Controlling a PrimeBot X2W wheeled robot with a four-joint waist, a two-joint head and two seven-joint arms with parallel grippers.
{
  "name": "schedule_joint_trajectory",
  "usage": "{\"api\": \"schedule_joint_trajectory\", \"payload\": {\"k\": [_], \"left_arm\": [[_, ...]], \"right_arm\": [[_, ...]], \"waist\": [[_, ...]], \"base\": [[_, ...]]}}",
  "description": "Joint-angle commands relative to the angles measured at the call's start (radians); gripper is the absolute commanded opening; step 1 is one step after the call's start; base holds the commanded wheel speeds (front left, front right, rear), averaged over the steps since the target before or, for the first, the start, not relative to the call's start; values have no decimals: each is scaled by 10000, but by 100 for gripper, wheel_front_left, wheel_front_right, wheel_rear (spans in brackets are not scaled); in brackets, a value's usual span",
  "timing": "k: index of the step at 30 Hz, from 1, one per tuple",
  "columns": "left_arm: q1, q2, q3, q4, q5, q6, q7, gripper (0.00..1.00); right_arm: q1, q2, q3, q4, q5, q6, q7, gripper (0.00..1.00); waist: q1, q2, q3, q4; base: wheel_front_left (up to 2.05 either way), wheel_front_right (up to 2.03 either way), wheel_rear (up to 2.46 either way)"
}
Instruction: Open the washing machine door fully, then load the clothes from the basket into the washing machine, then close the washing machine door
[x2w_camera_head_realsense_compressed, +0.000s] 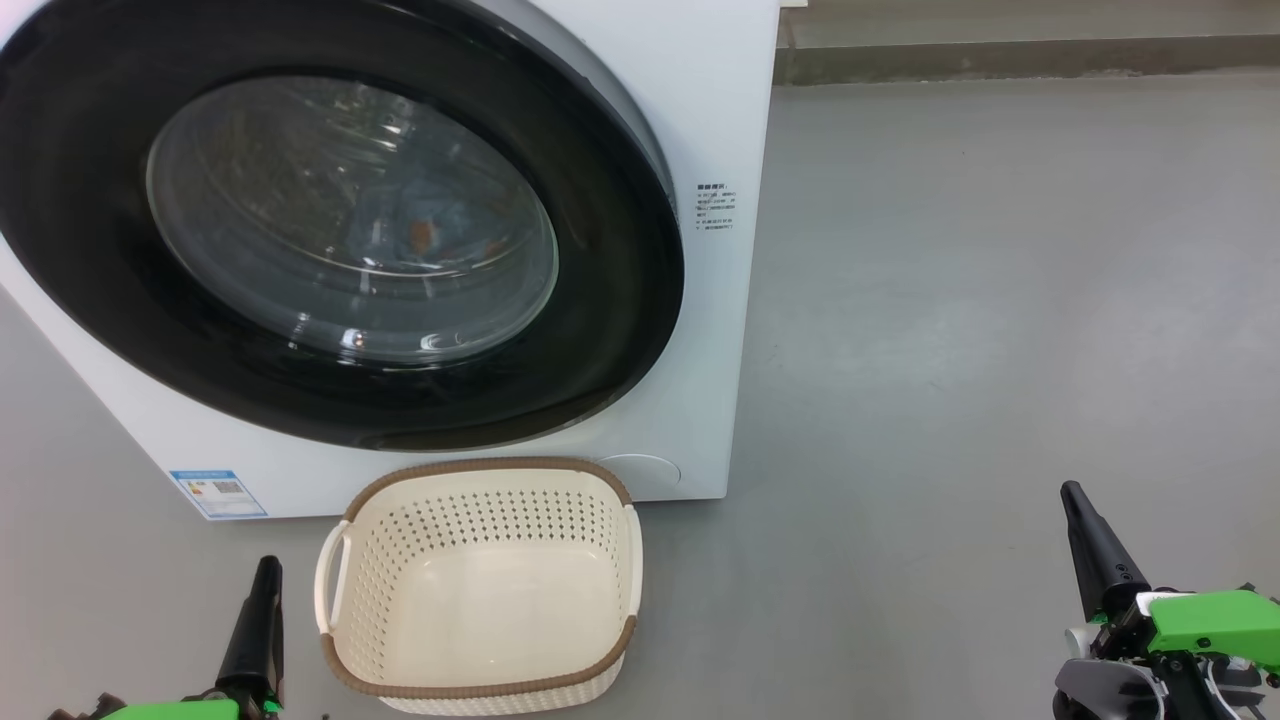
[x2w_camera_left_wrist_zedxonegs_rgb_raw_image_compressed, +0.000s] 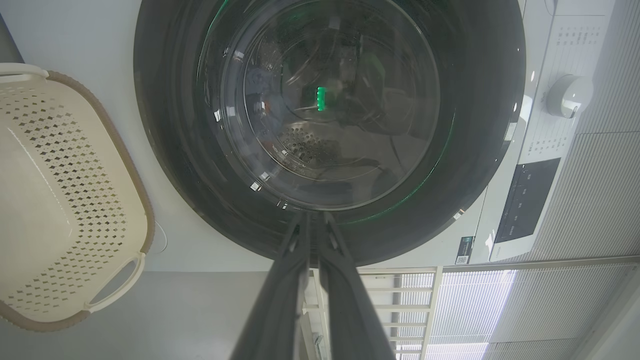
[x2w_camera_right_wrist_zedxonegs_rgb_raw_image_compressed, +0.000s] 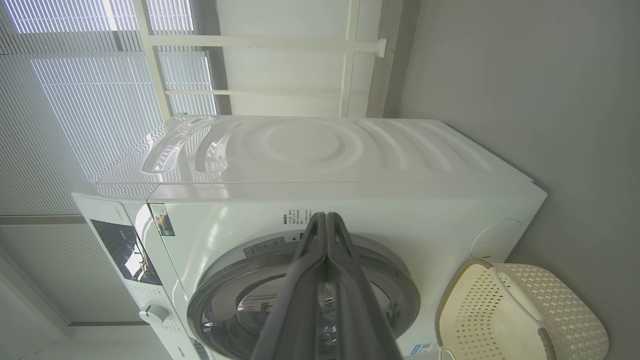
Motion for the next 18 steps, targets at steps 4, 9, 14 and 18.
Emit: {"api": "schedule_joint_trajectory", "payload": {"k": [4,9,14,18], "left_arm": [[-431,82,335,-165,-79,4,63,0],[-431,81,336,-165,-79,4,63,0],[-431,81,337,-165,-78,4,64,0],[-431,80,338,-165,-77,4,65,0]], "right_arm": [[-427,-40,149,-244,-26,19,66,0],[-428,-35,142,-244,-32,19,72,0],[-429,-29,134,-243,-39,19,78,0],[-429,-25,127,-243,-44,19,84,0]], "waist": [[0,-1,0,0],[0,-1,0,0],[0,-1,0,0],[0,-1,0,0]], "base": [[0,0,0],[0,0,0],[0,0,0],[0,0,0]]}}
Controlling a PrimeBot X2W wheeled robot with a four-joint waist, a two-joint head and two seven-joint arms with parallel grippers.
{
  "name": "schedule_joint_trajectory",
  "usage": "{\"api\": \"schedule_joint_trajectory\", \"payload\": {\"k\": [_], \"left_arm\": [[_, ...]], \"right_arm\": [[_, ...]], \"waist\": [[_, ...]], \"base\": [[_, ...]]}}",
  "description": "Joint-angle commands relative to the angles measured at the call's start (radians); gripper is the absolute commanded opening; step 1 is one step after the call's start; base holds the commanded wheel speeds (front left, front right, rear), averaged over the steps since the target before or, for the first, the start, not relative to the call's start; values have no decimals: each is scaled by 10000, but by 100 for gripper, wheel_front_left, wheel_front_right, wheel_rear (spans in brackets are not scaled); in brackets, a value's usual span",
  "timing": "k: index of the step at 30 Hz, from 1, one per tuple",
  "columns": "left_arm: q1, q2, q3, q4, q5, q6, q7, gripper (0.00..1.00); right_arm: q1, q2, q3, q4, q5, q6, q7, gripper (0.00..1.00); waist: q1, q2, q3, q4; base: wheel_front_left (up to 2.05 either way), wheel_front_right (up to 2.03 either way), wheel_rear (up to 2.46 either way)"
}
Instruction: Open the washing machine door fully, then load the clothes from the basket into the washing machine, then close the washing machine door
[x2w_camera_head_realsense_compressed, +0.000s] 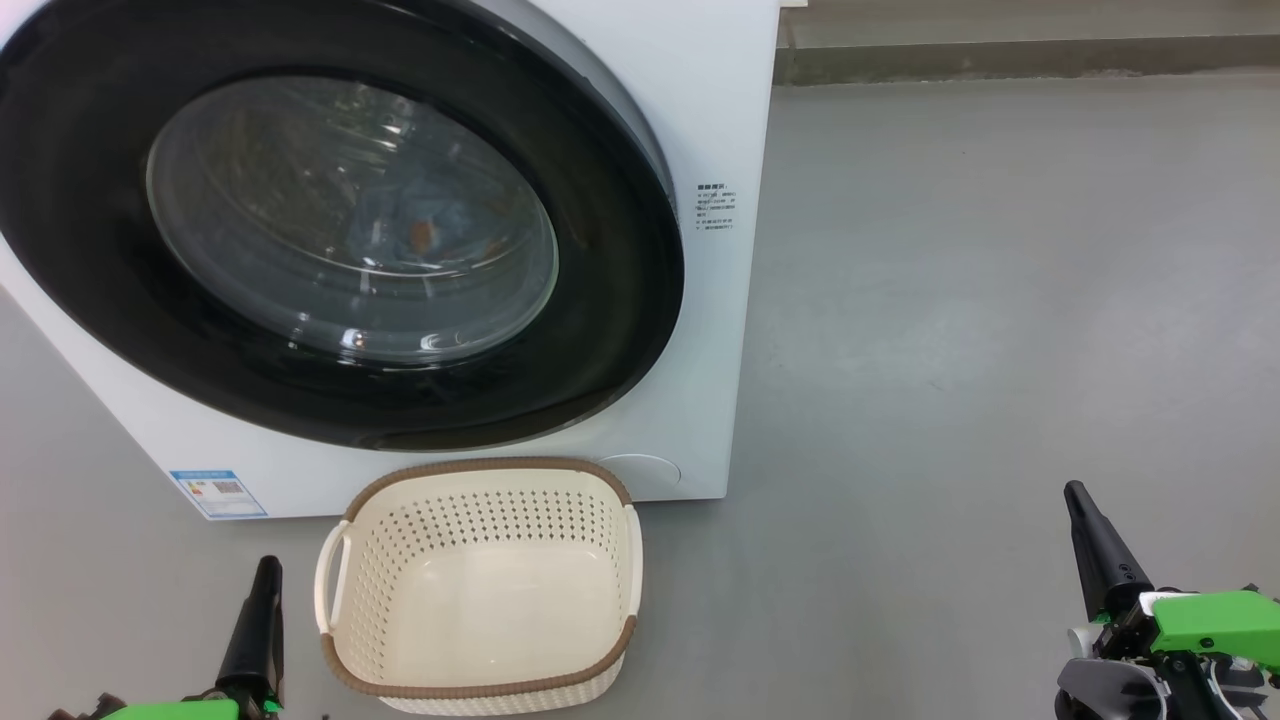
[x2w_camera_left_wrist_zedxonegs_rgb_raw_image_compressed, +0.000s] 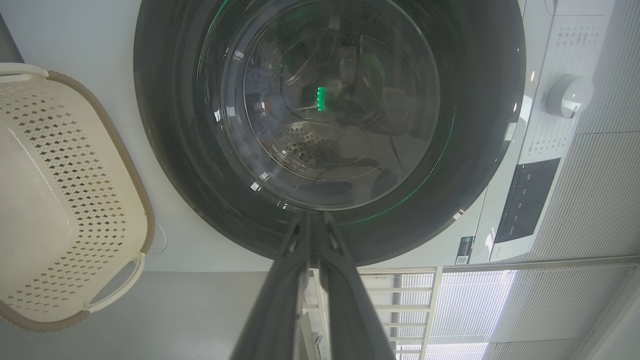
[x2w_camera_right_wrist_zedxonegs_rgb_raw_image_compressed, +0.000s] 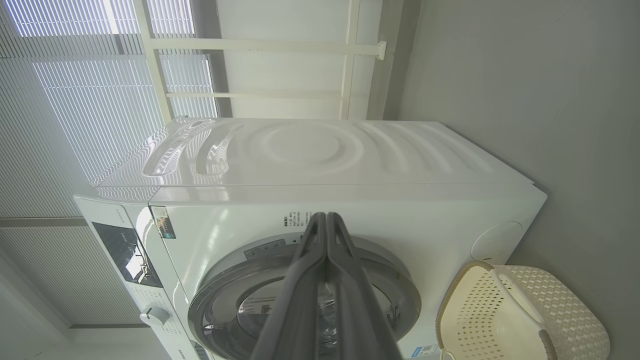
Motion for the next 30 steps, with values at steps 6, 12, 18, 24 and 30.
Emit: {"api": "schedule_joint_trajectory", "payload": {"k": [6,12,18,24,30], "left_arm": [[-431,84,337,-165,-77,4,64,0],[-431,83,338,-166,-76,4,64,0],[-431,82,338,-166,-75,4,65,0],[-431,82,339,-166,-75,4,65,0],[-431,82,340,-166,-74,4,66,0]], "right_arm": [[-430,-44,201,-242,-38,19,89,0],[-431,-38,193,-242,-45,19,95,0],[-432,-33,185,-242,-51,19,102,0],[-432,-28,178,-241,-57,19,107,0],[-433,-23,171,-241,-63,19,113,0]], "waist": [[0,0,0,0],[0,0,0,0],[0,0,0,0],[0,0,0,0],[0,0,0,0]], "base": [[0,0,0],[0,0,0],[0,0,0],[0,0,0],[0,0,0]]}}
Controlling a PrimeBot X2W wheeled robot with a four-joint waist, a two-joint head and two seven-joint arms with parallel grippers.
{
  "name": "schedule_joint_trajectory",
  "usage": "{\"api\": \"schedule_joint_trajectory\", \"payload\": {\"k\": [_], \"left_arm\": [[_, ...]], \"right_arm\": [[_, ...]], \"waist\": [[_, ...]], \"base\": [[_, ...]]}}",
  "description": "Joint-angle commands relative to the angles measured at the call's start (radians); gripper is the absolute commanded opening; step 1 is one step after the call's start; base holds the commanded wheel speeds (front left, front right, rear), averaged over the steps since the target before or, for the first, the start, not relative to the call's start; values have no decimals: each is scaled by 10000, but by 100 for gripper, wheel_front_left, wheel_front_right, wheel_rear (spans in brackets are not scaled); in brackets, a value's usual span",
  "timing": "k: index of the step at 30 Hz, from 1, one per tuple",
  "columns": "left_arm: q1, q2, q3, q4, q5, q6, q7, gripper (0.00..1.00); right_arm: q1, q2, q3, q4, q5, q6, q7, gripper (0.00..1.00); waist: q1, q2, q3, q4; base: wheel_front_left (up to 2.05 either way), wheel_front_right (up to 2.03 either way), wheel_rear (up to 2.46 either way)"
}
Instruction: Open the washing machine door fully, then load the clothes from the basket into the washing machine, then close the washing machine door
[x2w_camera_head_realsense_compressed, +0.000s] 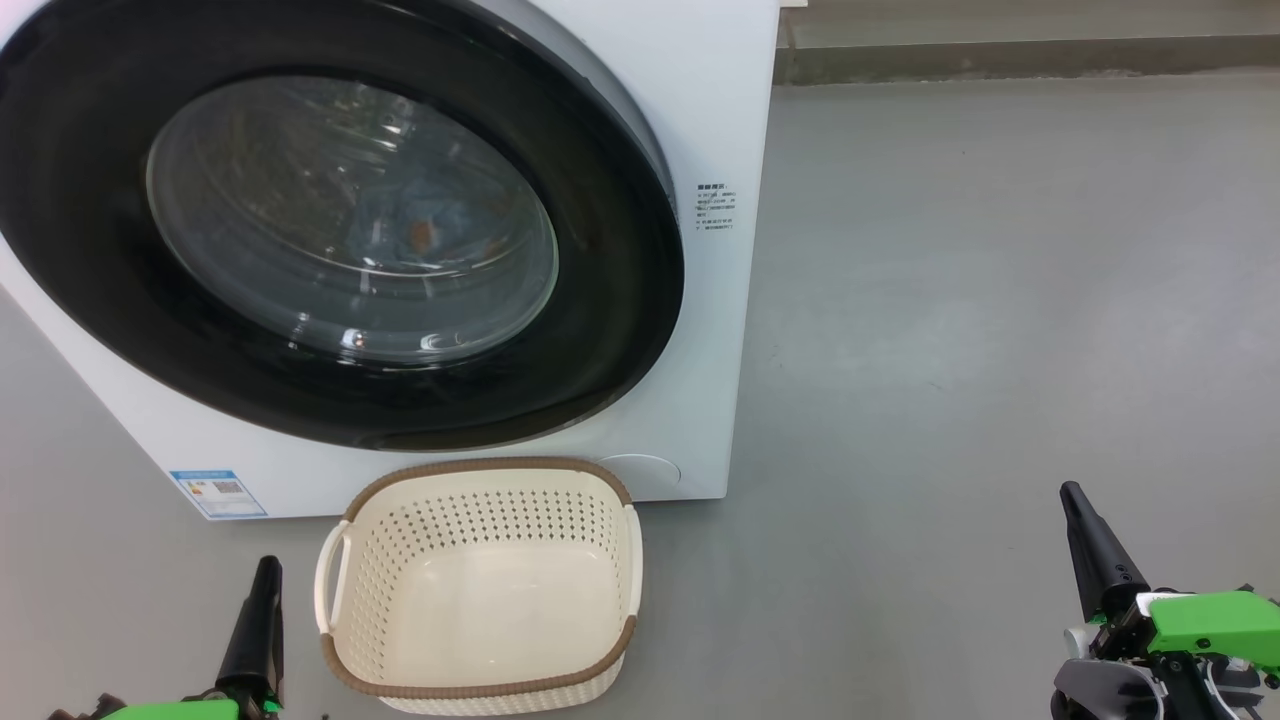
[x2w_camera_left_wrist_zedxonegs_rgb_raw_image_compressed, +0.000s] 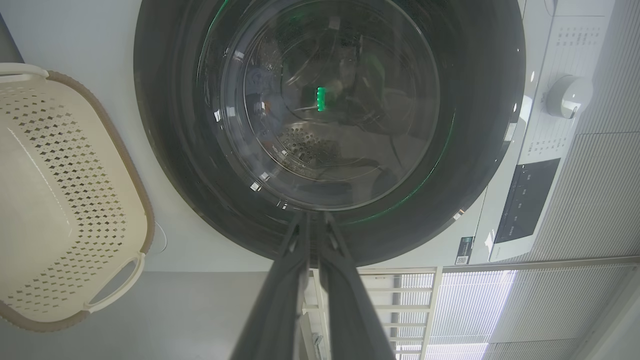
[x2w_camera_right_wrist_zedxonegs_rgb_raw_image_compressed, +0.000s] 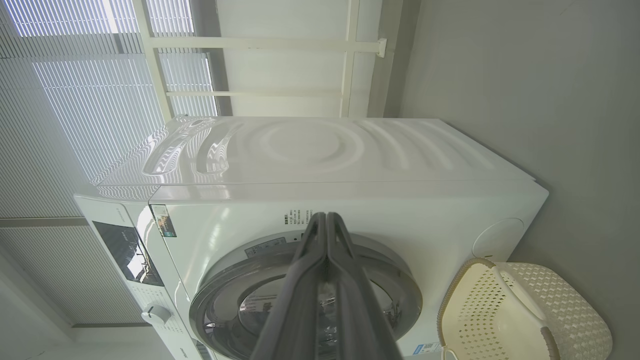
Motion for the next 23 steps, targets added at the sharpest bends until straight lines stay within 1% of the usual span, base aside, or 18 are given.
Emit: {"api": "schedule_joint_trajectory", "payload": {"k": [1,23], "left_arm": [[-430,85,334,-166,-74,4,66,0],[-430,84,336,-166,-73,4,67,0]], "right_arm": [[-431,-99,203,-241,-50,19,39,0],[-433,-86,184,-240,-66,19,54,0]], "waist": [[0,0,0,0],[0,0,0,0]], "base": [[0,0,0],[0,0,0]]}}
